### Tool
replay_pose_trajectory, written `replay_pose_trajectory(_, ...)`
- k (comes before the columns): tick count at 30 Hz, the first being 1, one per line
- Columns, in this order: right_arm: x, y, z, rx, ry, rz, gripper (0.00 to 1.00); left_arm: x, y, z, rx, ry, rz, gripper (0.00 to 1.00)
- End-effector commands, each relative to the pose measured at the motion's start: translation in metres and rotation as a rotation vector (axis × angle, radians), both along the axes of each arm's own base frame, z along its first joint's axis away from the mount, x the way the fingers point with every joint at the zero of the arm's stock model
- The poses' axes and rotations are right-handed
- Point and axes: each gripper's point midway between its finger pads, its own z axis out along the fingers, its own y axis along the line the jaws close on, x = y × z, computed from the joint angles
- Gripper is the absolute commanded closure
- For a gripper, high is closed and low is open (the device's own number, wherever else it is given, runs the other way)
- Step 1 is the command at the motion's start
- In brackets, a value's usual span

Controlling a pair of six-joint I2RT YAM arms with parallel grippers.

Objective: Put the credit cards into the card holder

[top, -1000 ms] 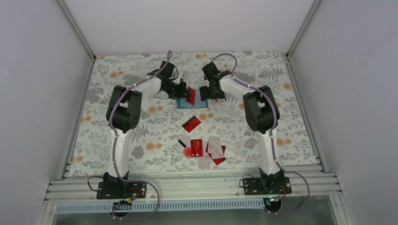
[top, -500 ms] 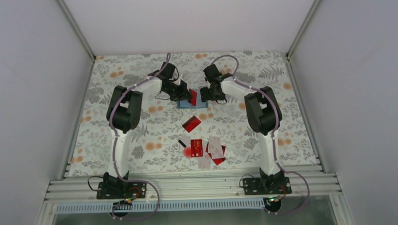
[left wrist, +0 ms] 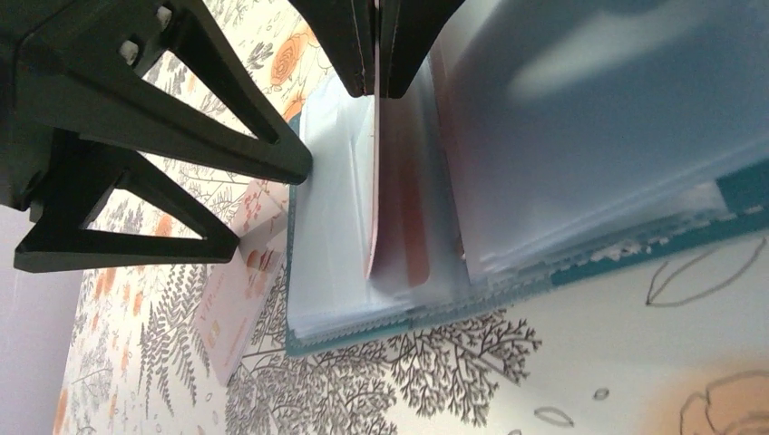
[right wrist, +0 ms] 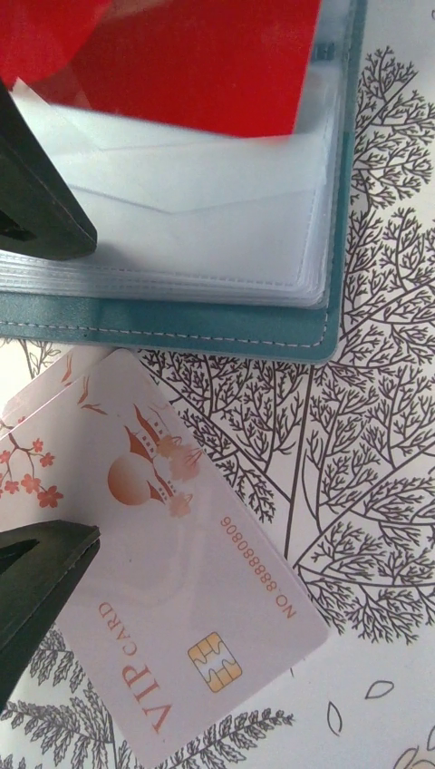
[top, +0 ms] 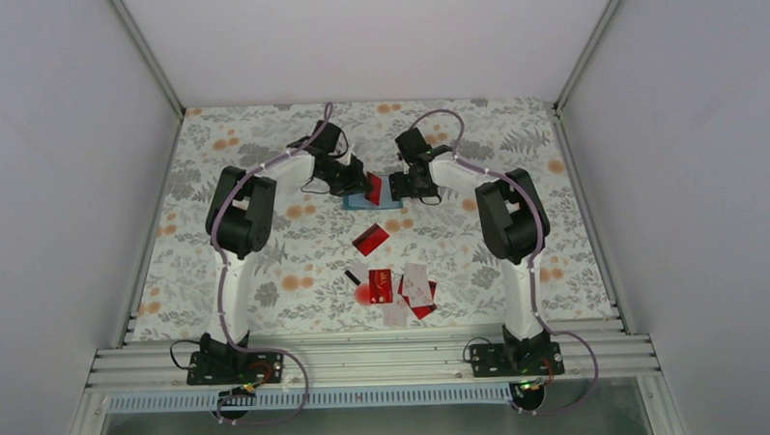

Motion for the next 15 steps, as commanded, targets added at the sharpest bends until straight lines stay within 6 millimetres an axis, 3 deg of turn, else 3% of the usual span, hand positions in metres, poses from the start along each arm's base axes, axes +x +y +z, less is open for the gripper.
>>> replay_pose_trajectory(1,-0.039,-0.026,-0.040,-0.115,0.161,0.000,0.27,0.012,0.002,0.011,0.025,-0.094,0.004,0.98)
replay_pose_trajectory(7,-0.041,-0.025,-0.044,-0.114,0.170,0.006,0.27,0.006,-0.011,0.000,-0.010,-0.056,-0.007,0.98)
replay_pose_trajectory(15,-0.039,-0.024,-0.043,-0.109,0.165,0.007,0.27,-0.009,-0.015,-0.011,-0.002,0.002,-0.001,0.98)
